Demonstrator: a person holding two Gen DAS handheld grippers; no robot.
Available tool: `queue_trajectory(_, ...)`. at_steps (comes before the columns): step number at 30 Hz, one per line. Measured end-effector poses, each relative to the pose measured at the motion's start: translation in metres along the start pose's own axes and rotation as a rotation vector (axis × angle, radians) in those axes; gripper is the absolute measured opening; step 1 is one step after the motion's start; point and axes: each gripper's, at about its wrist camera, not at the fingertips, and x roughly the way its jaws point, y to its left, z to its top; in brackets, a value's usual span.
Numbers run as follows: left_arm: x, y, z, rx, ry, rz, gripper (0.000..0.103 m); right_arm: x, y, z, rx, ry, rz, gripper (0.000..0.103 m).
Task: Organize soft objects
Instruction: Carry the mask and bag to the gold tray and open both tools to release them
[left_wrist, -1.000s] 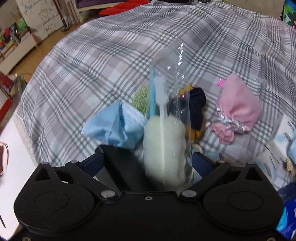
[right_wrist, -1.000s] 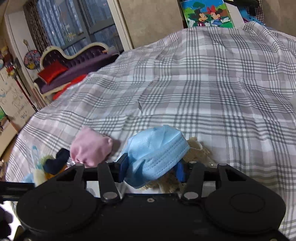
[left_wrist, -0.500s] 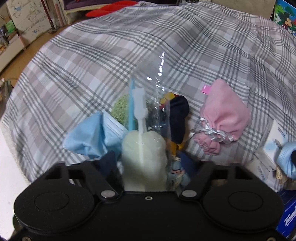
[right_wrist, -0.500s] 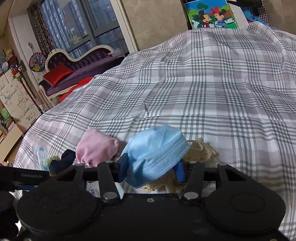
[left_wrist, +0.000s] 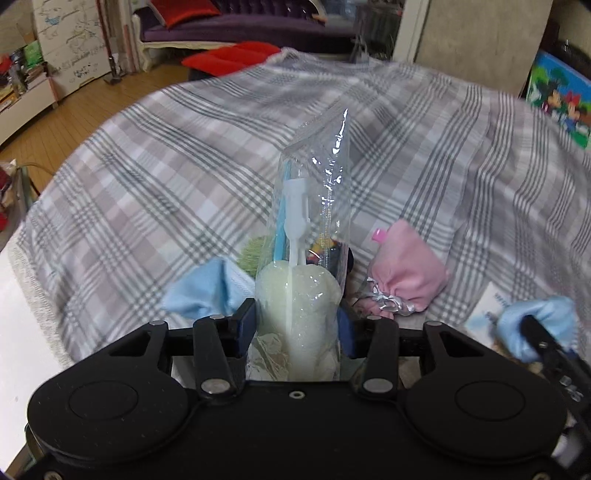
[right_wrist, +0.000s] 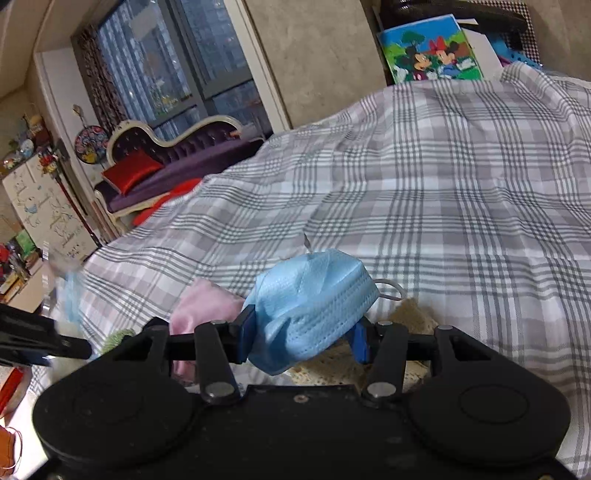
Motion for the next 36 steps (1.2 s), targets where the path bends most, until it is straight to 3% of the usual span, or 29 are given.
queue_trajectory(6,-0.046,0.042,-0.017,-0.054,-0.029,0.049,0.045,-0.007,0.008,-0.002,-0.03,-0.039,0.054,0.05)
queue_trajectory(11,-0.065,0.083,-0.046,-0.114,-0.013,0.121,0.045,-0.003,0.022,-0.006,-0.105,-0.013,0.076,0.05)
queue_trajectory(23,-0.06,0.171,-0.116,-0.281,0.048,0.229,0.046,-0.01,0.049,-0.017,-0.243,-0.019,0.076,0.05)
queue_trajectory(26,-0.051,0.191,-0.128,-0.319,0.068,0.245,0.045,-0.015,0.061,-0.019,-0.274,0.019,0.084,0.05)
queue_trajectory(30,-0.042,0.215,-0.142,-0.376,0.097,0.246,0.045,-0.046,0.09,-0.018,-0.293,0.073,0.17,0.05)
queue_trajectory(33,-0.037,0.225,-0.147,-0.393,0.103,0.264,0.046,-0.069,0.125,-0.021,-0.314,0.197,0.269,0.05)
queue_trajectory(36,-0.032,0.239,-0.154,-0.433,0.133,0.273,0.046,-0.087,0.17,-0.04,-0.42,0.318,0.326,0.051)
